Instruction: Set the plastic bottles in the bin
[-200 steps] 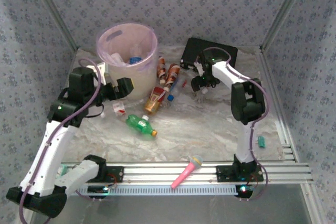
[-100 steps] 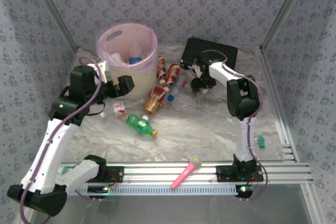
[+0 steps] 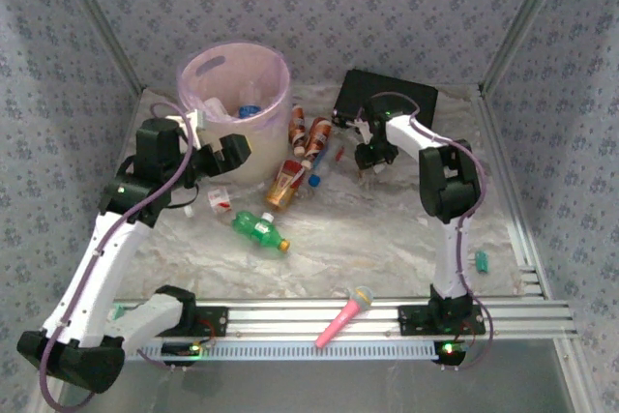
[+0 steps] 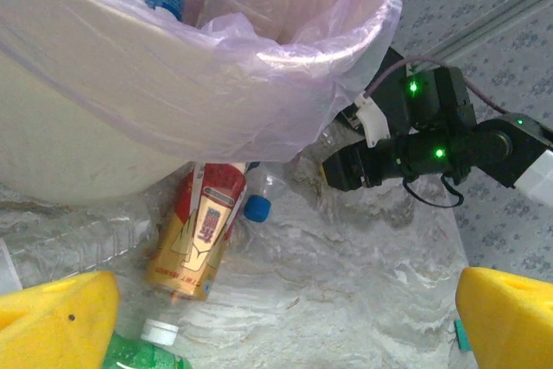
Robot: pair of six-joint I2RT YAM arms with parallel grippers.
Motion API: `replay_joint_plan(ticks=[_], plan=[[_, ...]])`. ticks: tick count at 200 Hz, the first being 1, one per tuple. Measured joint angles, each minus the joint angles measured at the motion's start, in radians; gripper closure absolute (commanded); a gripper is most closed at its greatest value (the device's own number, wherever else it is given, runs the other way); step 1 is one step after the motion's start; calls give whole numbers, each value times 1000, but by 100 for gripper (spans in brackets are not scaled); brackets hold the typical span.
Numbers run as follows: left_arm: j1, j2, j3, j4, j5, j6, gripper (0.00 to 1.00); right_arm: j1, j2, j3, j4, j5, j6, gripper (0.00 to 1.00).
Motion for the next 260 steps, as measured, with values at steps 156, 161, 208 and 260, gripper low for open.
replay_joint_plan(ticks=[156,161,208,260], plan=[[-123,147,50,275,102,-149,0,153,-711,-360,1,-129,179,50],[-135,154,56,286,102,-148,0,163,-731,-360,1,-135,192,50],[-227,259,113,372,111,-150,1,286,-871,-381,44,-276,286,50],[-323,352,122,441,137,-180,1,337,-929,-394,66,-341,343,50]])
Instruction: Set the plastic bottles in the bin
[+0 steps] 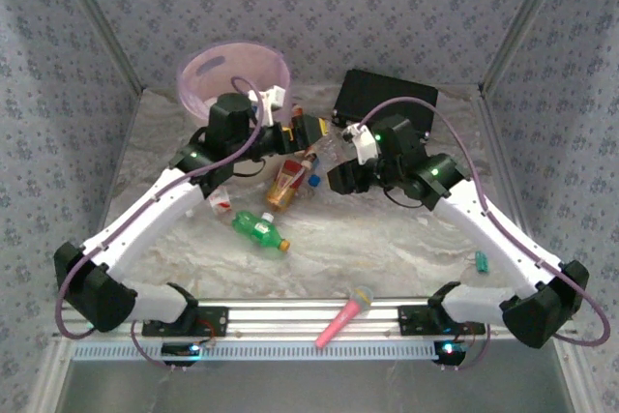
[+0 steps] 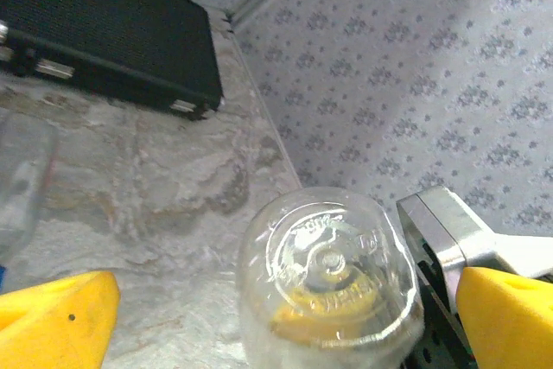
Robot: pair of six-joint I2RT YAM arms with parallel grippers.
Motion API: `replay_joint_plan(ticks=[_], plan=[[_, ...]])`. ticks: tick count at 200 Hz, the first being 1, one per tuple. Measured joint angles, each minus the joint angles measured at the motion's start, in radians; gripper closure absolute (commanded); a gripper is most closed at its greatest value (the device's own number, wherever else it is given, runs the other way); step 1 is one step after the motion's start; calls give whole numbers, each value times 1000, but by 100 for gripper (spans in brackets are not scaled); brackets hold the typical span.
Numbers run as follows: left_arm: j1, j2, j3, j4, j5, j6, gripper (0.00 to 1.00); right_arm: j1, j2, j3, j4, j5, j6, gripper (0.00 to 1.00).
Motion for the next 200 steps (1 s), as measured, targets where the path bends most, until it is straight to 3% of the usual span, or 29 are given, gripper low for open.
replay_joint_plan(ticks=[68,127,156,185,200], plan=[[-63,27,0,71,11,-54,16,7,-10,-12,37,-2,21,49],[-65,64,0,87,11,-76,33,11,-17,-37,94,-2,33,49],[-65,64,0,90,9,-73,36,11,-17,-39,108,-2,39,47],[-65,70,8,85,7,-72,34,10,-17,-42,114,-2,40,38],[-65,84,26,79,7,-72,34,5,-17,-42,122,-3,46,28]])
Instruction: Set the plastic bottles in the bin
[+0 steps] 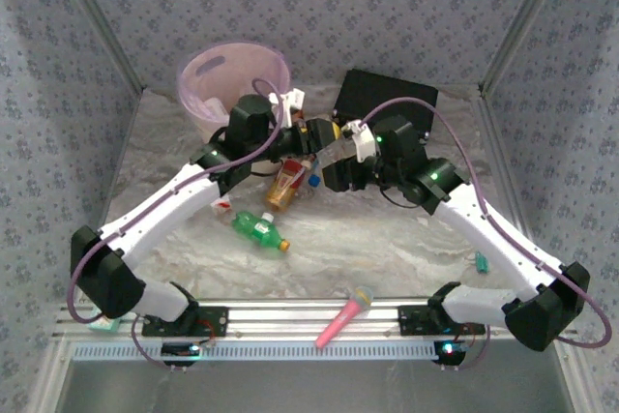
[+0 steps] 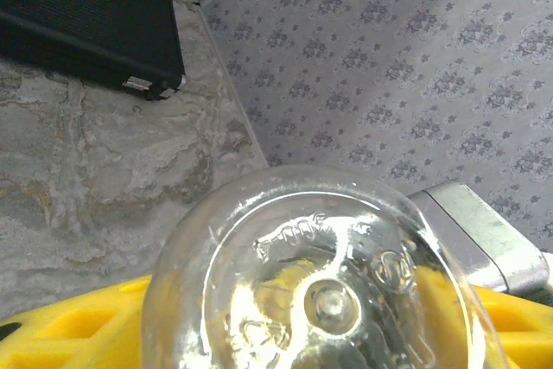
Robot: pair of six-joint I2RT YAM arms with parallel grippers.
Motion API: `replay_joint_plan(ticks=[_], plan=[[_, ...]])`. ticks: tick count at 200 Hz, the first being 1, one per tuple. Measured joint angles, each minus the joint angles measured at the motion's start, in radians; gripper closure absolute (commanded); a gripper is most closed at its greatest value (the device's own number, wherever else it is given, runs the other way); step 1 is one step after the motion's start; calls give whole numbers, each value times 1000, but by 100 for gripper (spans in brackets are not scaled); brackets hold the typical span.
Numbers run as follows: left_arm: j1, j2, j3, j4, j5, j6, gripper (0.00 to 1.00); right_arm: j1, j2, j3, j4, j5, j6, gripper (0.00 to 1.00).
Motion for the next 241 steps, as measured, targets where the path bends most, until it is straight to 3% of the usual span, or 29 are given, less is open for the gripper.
replay_joint_plan(ticks=[39,63,92,131,165,194,241], plan=[[3,15,31,-13,0,6,35,-27,0,8,-8,-6,-18,0],[13,35,77,-37,1,15,36,-66,-32,21,-58,12,-46,0],[68,75,197,-113,7,60,37,-191,-168,21,-134,27,-63,0],[240,129,484,-290,23,166,37,-270,-272,-13,-169,26,-72,0],[394,202,765,-455,4,266,38,-285,-248,-77,-195,28,-75,0],[468,324,991,-626,-45,386,39,-285,-235,-101,-220,48,-79,1],[493,630,1357,-914,-134,596,42,-298,-249,-109,-278,108,-82,1]])
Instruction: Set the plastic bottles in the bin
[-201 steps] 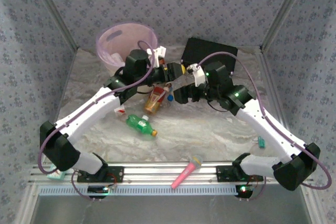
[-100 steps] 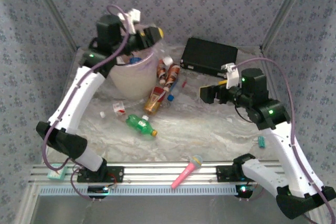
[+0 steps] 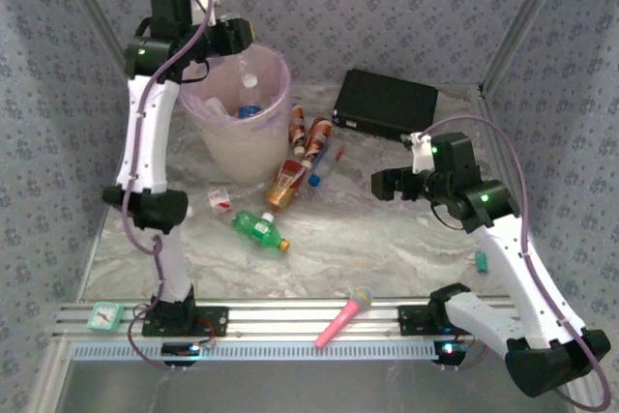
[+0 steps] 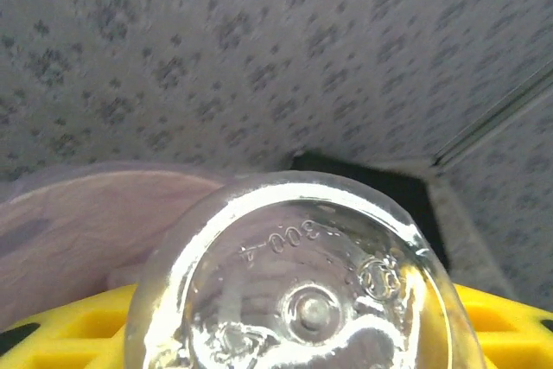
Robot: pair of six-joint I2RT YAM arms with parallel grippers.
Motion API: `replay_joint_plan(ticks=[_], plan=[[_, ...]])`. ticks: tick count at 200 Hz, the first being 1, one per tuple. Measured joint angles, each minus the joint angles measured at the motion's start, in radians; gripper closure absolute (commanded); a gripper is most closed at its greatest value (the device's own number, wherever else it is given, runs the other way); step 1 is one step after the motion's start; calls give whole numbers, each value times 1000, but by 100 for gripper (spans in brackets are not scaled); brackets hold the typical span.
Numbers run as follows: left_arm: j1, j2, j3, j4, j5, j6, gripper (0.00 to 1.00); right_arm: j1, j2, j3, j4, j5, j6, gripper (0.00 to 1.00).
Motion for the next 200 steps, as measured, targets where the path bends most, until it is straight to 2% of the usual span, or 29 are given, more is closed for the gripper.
replay_joint_plan(ticks=[50,125,174,200], plan=[[8,125,-48,-154,-89,127,42,-2,-17,-31,-28,31,4,1],[8,224,-67,-175,-117,169,36,-3,23,-33,-36,43,4,1],[8,275,-67,-175,-121,169,13,-15,5,-48,-39,47,3,1],[8,274,-68,-167,-121,170,5,-39,5,-48,-44,34,-7,0]])
